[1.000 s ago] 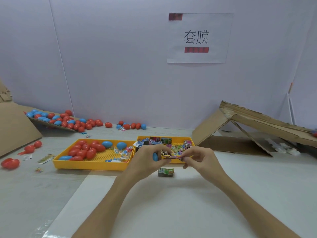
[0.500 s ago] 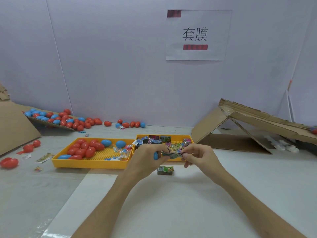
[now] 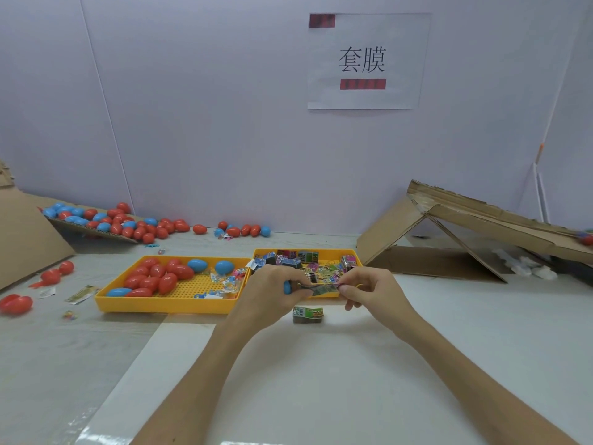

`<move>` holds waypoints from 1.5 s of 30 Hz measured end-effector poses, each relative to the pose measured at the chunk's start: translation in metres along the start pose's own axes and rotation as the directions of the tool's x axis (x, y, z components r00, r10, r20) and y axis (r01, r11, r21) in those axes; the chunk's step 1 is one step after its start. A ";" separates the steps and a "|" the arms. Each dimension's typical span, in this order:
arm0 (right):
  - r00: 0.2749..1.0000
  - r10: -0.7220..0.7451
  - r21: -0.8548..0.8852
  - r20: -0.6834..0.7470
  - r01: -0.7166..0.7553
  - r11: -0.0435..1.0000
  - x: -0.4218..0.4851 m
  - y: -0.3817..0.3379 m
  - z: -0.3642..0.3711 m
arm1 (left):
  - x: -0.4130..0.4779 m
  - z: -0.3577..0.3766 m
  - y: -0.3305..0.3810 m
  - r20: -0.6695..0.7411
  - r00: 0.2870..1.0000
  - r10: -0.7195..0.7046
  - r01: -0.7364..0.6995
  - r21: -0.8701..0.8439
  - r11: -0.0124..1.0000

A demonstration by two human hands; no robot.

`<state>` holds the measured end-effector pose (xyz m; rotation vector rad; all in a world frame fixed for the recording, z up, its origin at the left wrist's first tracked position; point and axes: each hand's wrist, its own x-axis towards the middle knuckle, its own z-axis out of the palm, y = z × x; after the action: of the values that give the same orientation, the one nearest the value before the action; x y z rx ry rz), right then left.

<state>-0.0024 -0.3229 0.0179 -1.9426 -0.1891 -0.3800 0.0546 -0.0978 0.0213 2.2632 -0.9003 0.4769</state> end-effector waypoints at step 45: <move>0.940 -0.334 -0.169 -0.074 0.319 0.933 -0.014 -0.015 0.011 | -0.006 0.004 0.018 -0.099 0.986 0.132 -0.137 -0.045 0.990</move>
<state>-0.0180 -0.3065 0.0221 -2.0404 -0.4311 -0.7315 0.0376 -0.1078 0.0229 2.1236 -1.0088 0.6099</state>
